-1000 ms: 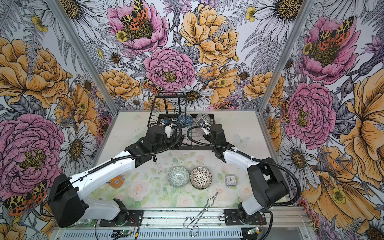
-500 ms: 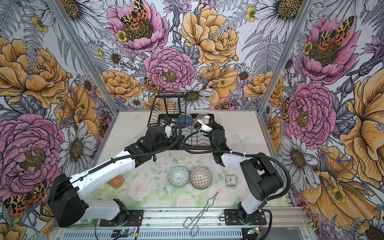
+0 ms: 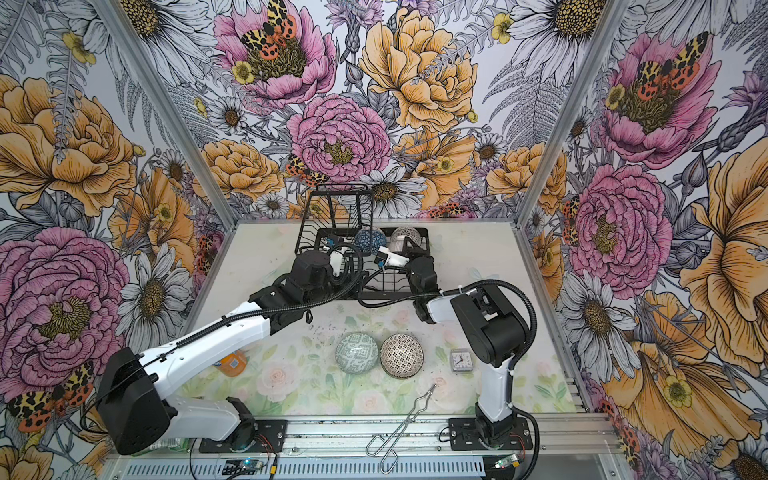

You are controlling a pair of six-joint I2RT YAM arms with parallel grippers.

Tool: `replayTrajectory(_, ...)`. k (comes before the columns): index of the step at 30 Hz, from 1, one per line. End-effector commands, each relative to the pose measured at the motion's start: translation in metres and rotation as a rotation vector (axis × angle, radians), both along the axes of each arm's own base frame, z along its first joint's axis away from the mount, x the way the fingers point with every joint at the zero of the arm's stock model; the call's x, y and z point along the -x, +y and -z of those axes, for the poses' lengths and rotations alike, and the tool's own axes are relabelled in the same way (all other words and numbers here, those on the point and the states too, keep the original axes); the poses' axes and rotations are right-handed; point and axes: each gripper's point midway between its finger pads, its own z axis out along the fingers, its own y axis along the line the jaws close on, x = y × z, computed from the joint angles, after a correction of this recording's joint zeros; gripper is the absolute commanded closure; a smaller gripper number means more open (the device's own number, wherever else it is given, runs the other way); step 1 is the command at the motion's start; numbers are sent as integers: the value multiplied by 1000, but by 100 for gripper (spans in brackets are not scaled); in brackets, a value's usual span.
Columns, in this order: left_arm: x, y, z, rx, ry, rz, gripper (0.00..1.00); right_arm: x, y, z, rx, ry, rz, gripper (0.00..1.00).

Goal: Load the bowls into the dish rack
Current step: 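Carry the striped bowl with the right gripper into the rack beside the blue bowl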

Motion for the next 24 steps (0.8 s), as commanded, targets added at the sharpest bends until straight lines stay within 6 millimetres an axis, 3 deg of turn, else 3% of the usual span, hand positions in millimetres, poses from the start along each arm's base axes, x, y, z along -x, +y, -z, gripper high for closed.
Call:
replayTrajectory(1, -1, 1, -10, 16, -10, -2, 1, -5, 16, -41, -39, -143, -49, 100)
replayTrajectory(12, 2, 1, -12, 20, -12, -4, 1, -30, 48, -8, -64, -61, -158, 100)
replayTrajectory(24, 2, -2, -12, 21, -17, -1, 1, -44, 73, 13, -88, 0, -218, 100)
